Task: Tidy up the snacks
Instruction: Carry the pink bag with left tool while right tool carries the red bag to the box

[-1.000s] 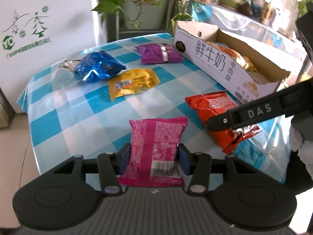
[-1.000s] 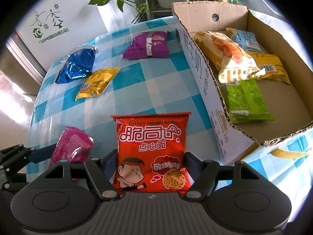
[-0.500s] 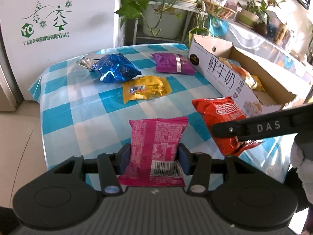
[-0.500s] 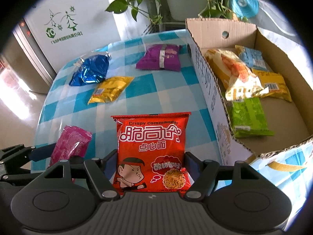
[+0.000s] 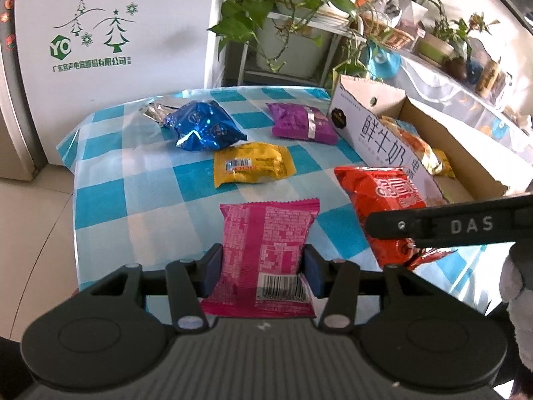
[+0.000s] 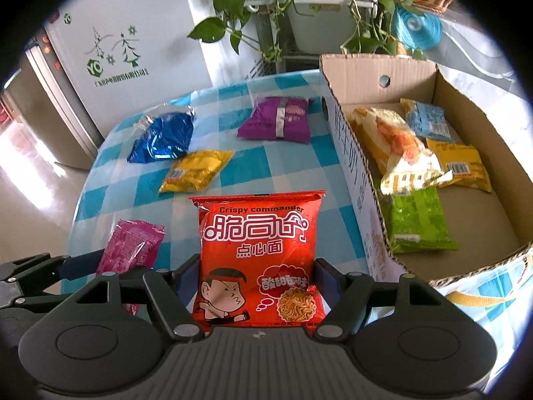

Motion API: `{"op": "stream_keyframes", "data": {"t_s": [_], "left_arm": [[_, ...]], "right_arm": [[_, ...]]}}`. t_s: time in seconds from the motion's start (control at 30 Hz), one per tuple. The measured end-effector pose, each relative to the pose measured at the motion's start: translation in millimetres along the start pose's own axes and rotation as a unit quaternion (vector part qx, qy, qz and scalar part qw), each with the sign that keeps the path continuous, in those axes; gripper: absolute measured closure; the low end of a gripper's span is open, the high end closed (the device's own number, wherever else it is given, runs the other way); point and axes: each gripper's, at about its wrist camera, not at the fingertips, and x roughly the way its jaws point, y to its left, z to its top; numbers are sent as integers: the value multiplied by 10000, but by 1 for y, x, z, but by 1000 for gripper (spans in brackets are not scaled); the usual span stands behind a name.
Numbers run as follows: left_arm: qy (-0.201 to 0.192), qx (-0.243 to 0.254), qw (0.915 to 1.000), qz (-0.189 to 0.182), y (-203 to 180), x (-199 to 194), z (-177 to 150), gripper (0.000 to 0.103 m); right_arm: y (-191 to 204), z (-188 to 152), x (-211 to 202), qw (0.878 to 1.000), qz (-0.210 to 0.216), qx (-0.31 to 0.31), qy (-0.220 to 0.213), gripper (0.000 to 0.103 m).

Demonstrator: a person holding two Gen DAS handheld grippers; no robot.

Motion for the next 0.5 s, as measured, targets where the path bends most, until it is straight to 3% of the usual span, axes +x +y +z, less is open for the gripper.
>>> {"op": "stream_keyframes", "data": {"t_s": [0.5], "left_arm": [[-471, -213, 9986, -106, -6, -20, 17, 53]], "right_arm": [[-12, 23, -38, 9976, 163, 33, -674, 26]]}}
